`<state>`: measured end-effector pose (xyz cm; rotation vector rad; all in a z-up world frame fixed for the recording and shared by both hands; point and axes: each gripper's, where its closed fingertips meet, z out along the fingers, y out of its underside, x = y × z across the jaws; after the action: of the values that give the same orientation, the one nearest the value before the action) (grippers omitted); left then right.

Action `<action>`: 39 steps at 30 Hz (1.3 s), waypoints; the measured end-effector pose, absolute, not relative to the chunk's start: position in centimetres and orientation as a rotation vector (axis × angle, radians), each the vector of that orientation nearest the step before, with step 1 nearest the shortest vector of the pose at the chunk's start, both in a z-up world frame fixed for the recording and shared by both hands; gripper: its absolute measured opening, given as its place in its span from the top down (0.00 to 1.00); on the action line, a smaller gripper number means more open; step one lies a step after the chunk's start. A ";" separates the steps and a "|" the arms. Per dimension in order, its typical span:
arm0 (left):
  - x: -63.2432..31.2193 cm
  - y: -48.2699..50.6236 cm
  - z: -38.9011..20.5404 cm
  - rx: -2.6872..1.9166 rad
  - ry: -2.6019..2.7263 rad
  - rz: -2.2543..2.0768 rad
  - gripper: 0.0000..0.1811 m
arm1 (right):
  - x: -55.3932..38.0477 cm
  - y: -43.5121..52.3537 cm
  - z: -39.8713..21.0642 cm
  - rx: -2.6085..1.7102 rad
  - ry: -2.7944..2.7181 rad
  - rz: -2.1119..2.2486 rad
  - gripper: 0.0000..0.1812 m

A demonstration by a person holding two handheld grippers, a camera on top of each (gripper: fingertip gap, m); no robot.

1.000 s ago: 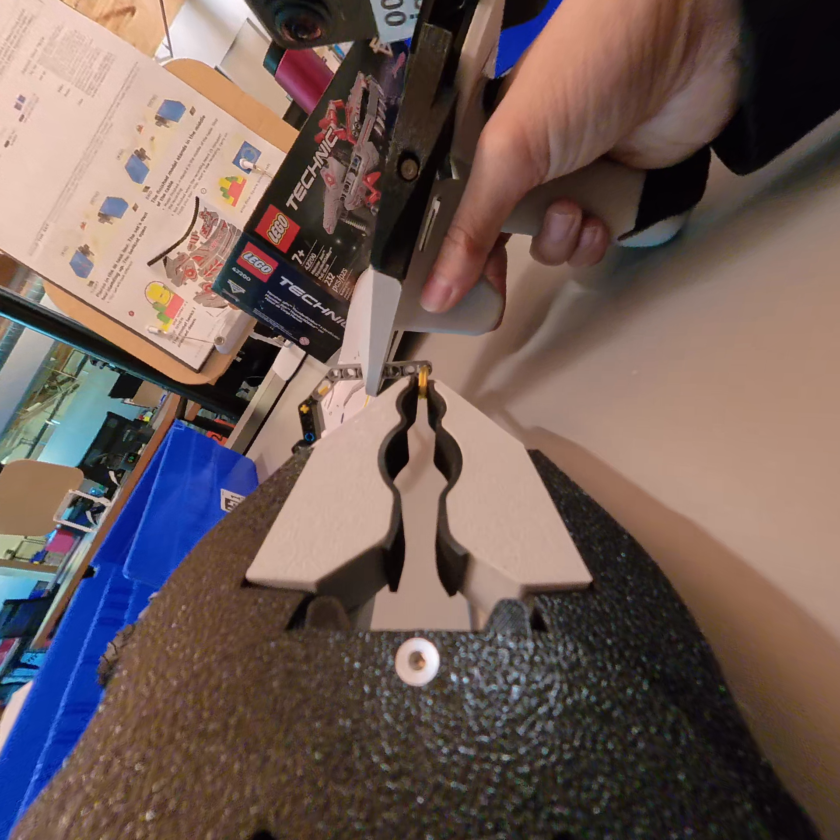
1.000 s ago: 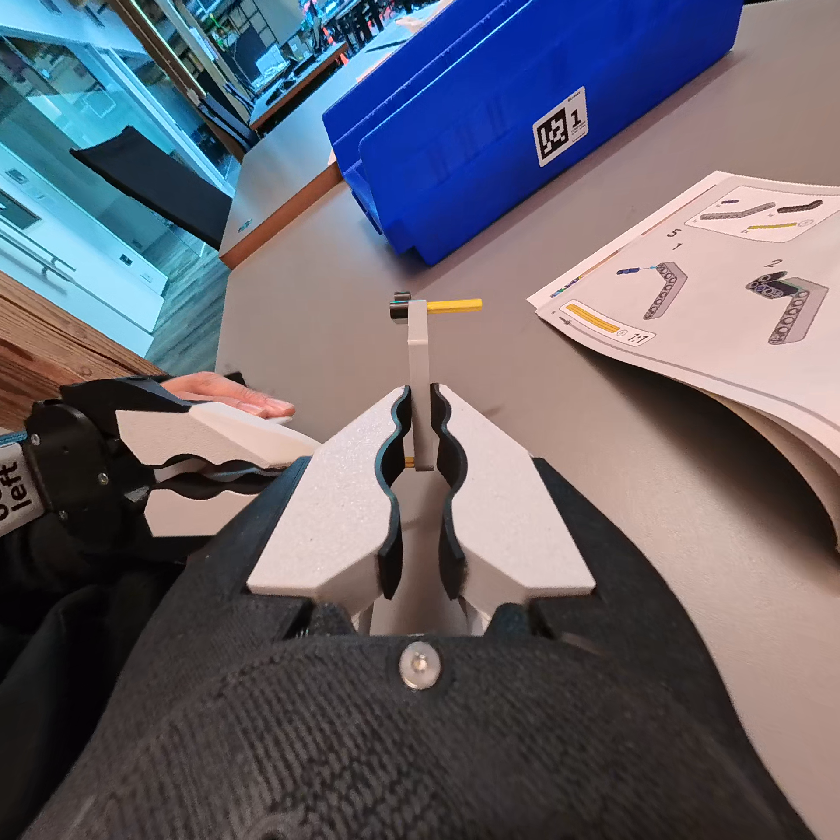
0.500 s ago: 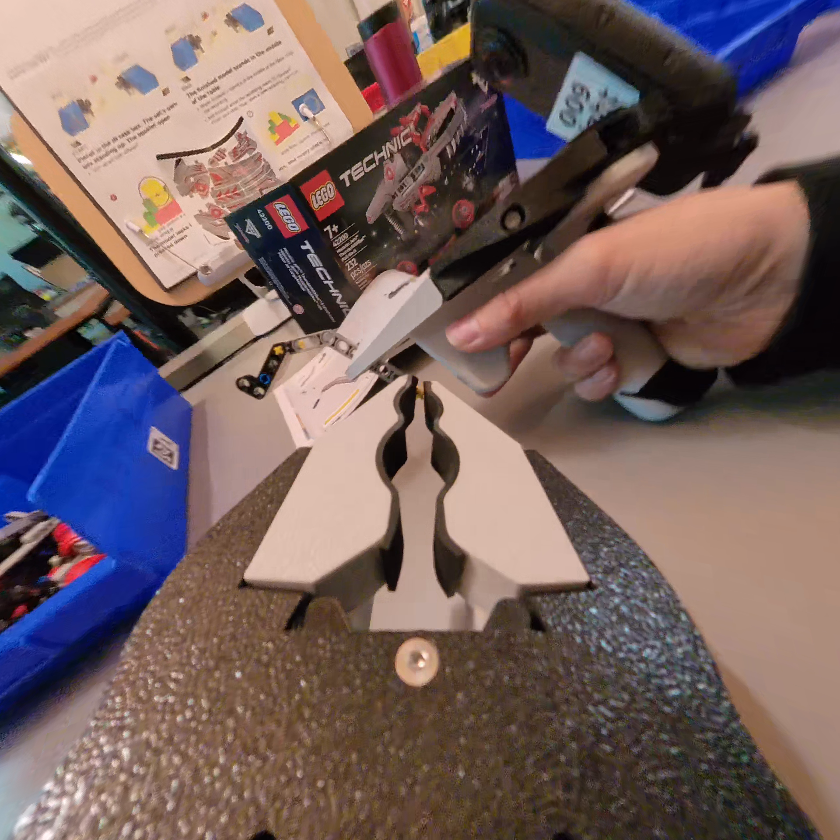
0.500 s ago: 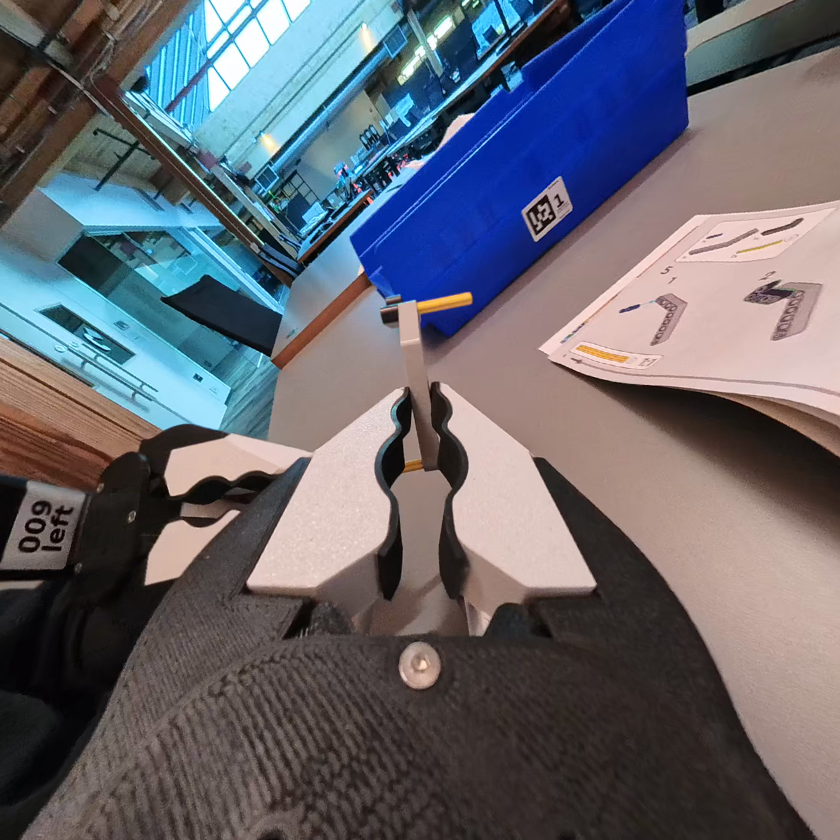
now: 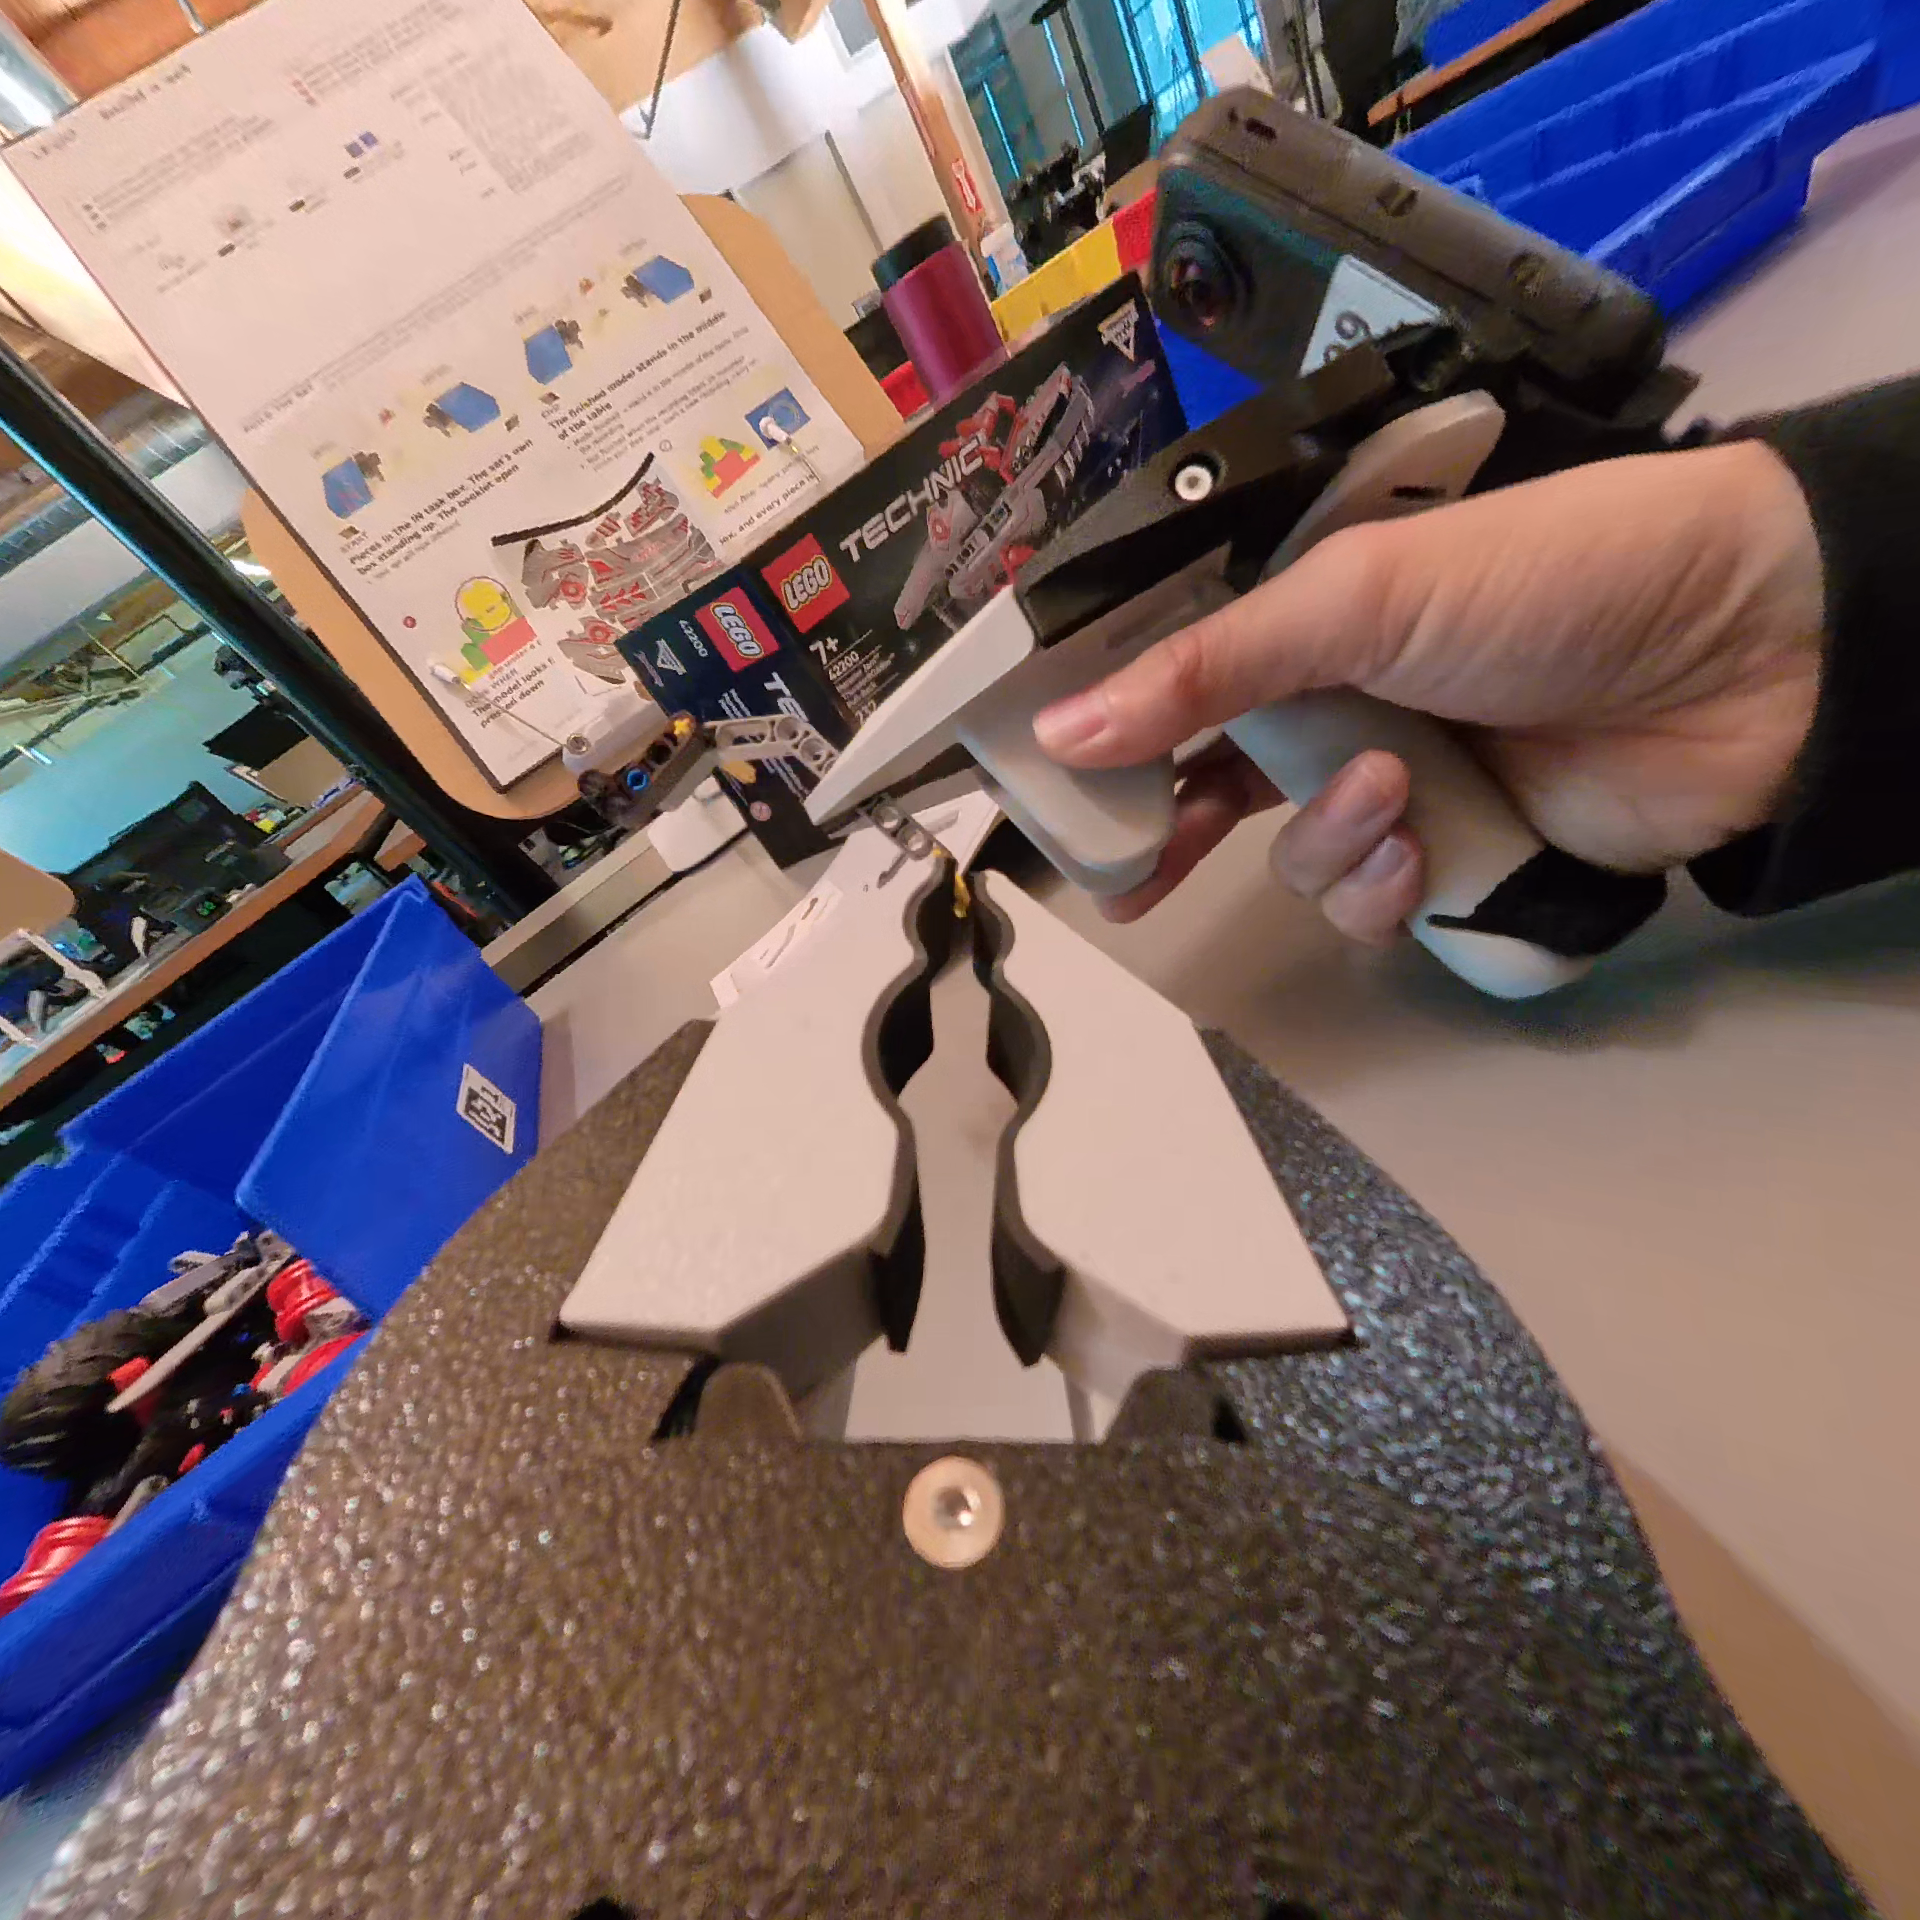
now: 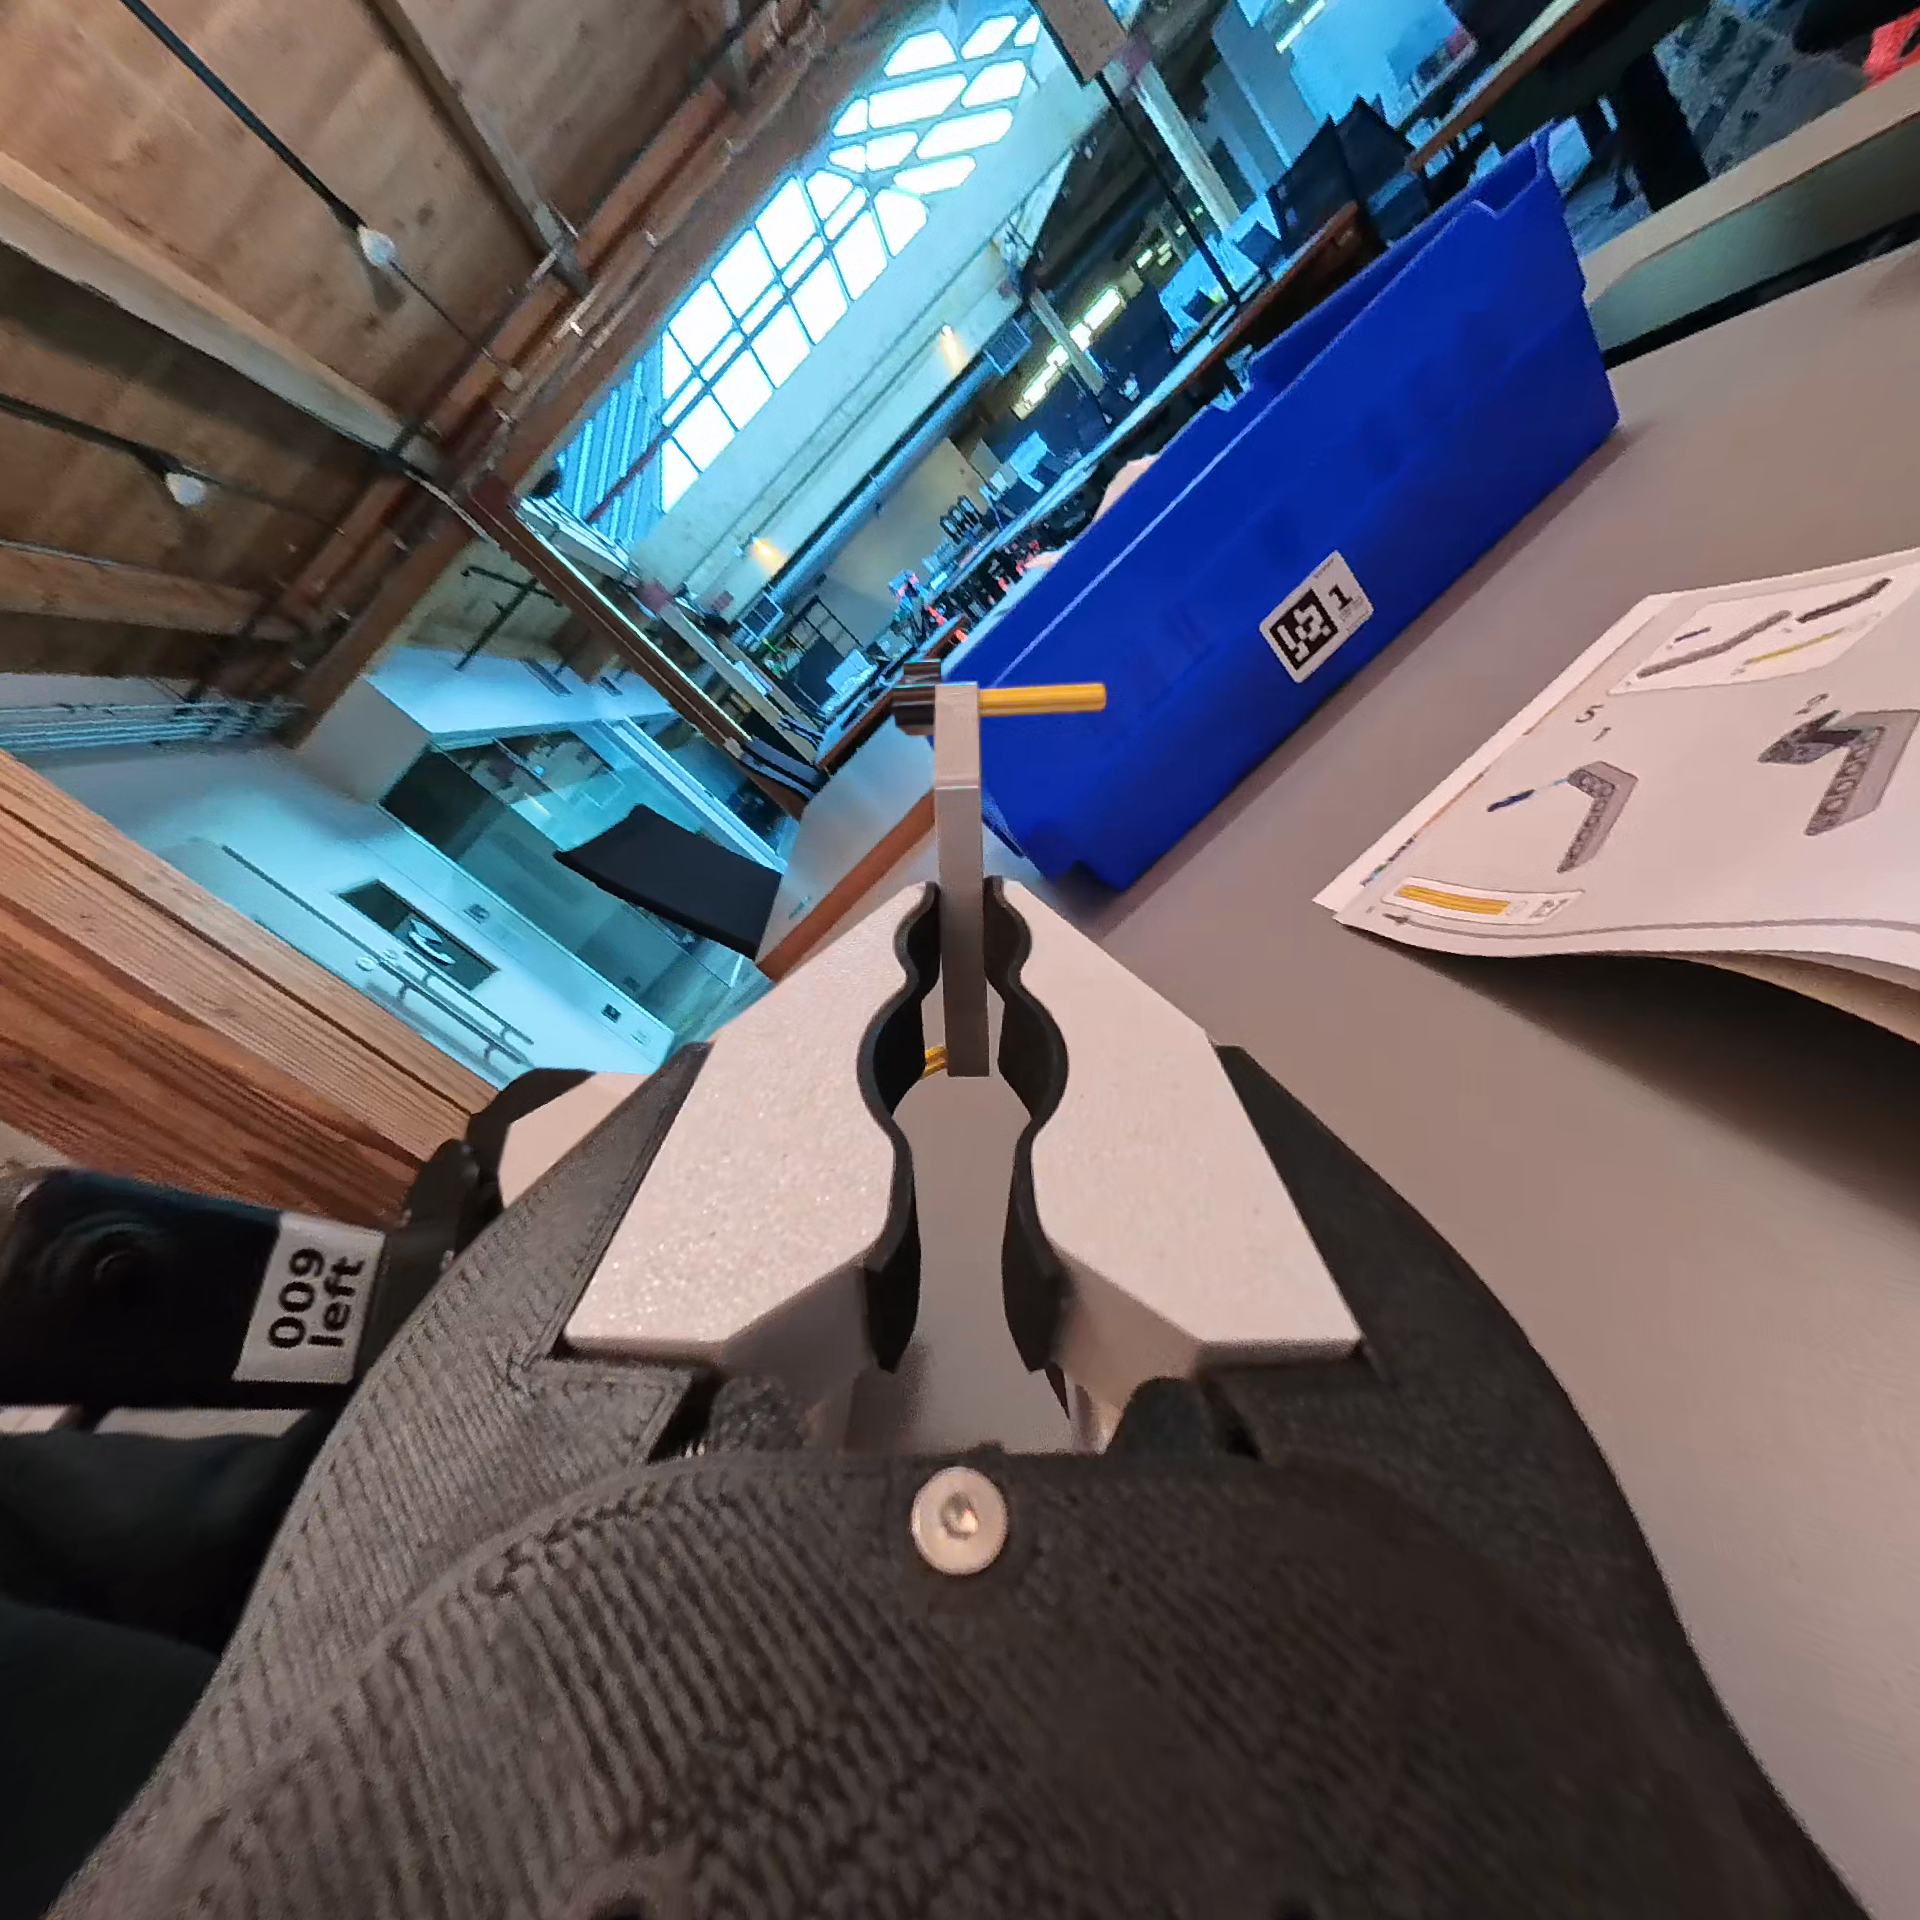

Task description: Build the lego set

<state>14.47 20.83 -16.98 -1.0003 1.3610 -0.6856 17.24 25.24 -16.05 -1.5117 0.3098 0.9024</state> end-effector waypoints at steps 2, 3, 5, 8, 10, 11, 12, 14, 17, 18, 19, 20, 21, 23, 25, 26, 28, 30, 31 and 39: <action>14.3 20.9 -16.4 -1.042 1.307 -0.789 1.00 | 17.2 25.1 -15.2 -1.457 0.307 0.907 0.97; 14.3 20.9 -16.3 -1.068 1.292 -0.828 1.00 | 17.2 25.1 -15.1 -1.451 0.308 0.893 0.97; 14.2 21.2 -16.0 -1.097 1.261 -0.878 1.00 | 17.4 24.9 -14.4 -1.397 0.301 0.876 0.97; 14.1 21.2 -15.5 -1.131 1.225 -0.938 1.00 | 17.5 24.6 -13.4 -1.323 0.296 0.861 0.97; 14.0 21.1 -15.0 -1.155 1.188 -0.993 1.00 | 17.4 24.4 -12.8 -1.287 0.285 0.840 0.97; 14.0 21.2 -15.0 -1.160 1.189 -0.979 1.00 | 17.4 24.5 -12.8 -1.288 0.281 0.822 0.97; 14.0 21.3 -15.0 -1.148 1.202 -0.937 1.00 | 17.3 24.5 -12.8 -1.289 0.277 0.813 0.97; 14.0 21.1 -14.9 -1.117 1.220 -0.900 1.00 | 17.4 24.4 -12.7 -1.280 0.282 0.827 0.97; 14.0 21.2 -15.3 -1.102 1.255 -0.835 1.00 | 17.4 24.6 -13.3 -1.332 0.271 0.771 0.97; 14.2 21.3 -15.9 -1.105 1.287 -0.804 1.00 | 17.5 24.8 -13.9 -1.376 0.265 0.731 0.97; 14.3 21.5 -16.7 -1.114 1.324 -0.773 1.00 | 17.6 25.1 -14.8 -1.447 0.258 0.690 0.97; 14.4 21.6 -17.5 -1.118 1.369 -0.742 1.00 | 17.8 25.3 -15.9 -1.519 0.256 0.652 0.97; 14.5 21.5 -18.6 -1.129 1.431 -0.720 1.00 | 17.8 25.5 -17.0 -1.591 0.249 0.631 0.97; 14.6 21.3 -20.9 -1.190 1.569 -0.700 1.00 | 17.6 25.5 -18.3 -1.692 0.222 0.653 0.97; 14.5 21.3 -22.2 -1.225 1.663 -0.679 1.00 | 17.8 25.3 -18.9 -1.745 0.195 0.640 0.97; 14.3 21.3 -23.2 -1.259 1.724 -0.662 1.00 | 18.1 25.2 -18.9 -1.754 0.183 0.607 0.97; 13.9 21.3 -24.7 -1.301 1.823 -0.632 1.00 | 18.2 25.1 -18.7 -1.764 0.138 0.560 0.97; 13.7 21.0 -25.1 -1.287 1.875 -0.652 1.00 | 17.7 25.0 -18.2 -1.746 0.092 0.559 0.97; 13.5 20.7 -25.2 -1.286 1.902 -0.679 1.00 | 17.5 25.0 -18.0 -1.736 0.079 0.564 0.97; 13.8 22.4 -17.4 -1.459 1.484 -1.329 0.80 | 16.2 24.6 -14.4 -1.517 0.007 0.615 0.97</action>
<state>13.75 22.44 -17.40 -1.4587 1.4842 -1.3286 16.19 24.64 -14.45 -1.5169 0.0070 0.6145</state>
